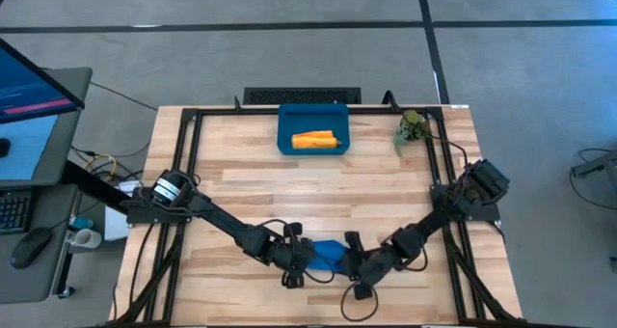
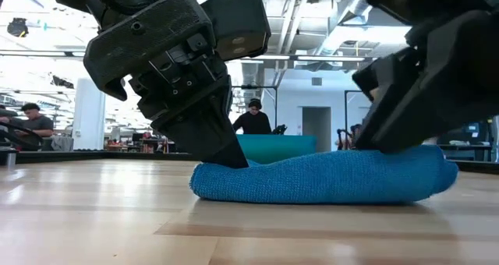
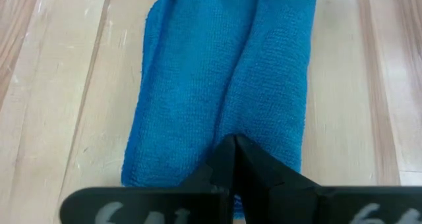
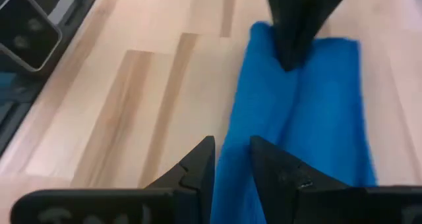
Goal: Roll microfiber towels into tight, uniform cylinder then place into a basket
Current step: Roll the blue microfiber towel
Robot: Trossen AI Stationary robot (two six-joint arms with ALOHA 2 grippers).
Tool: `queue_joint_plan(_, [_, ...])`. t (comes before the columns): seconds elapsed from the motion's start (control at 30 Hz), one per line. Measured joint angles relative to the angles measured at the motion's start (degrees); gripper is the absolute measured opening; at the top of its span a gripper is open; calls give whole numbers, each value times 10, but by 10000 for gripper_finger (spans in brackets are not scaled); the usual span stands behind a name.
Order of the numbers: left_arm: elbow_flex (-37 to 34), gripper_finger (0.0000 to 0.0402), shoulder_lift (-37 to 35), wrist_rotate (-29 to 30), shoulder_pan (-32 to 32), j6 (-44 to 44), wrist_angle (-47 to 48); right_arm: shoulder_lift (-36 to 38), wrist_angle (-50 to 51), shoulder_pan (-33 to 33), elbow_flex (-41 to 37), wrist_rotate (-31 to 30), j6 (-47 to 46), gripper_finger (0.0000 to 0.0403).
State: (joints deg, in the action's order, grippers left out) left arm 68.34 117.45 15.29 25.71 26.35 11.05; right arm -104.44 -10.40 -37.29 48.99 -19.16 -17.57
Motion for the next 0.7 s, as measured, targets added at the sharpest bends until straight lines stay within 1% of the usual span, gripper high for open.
queue_joint_plan(0.07, [0,1,0,0,0,-1,0,0,1,5,0,18,0,118])
queue_joint_plan(0.23, [0,1,0,0,0,-2,0,0,9,7,0,22,-3,118])
queue_joint_plan(0.37, [0,1,0,0,0,-2,0,1,63,14,0,24,-53,118])
queue_joint_plan(0.47, [0,1,0,0,0,-2,0,1,77,21,0,26,-81,118])
queue_joint_plan(0.7, [0,1,0,-3,0,-4,0,15,87,26,0,28,-77,118])
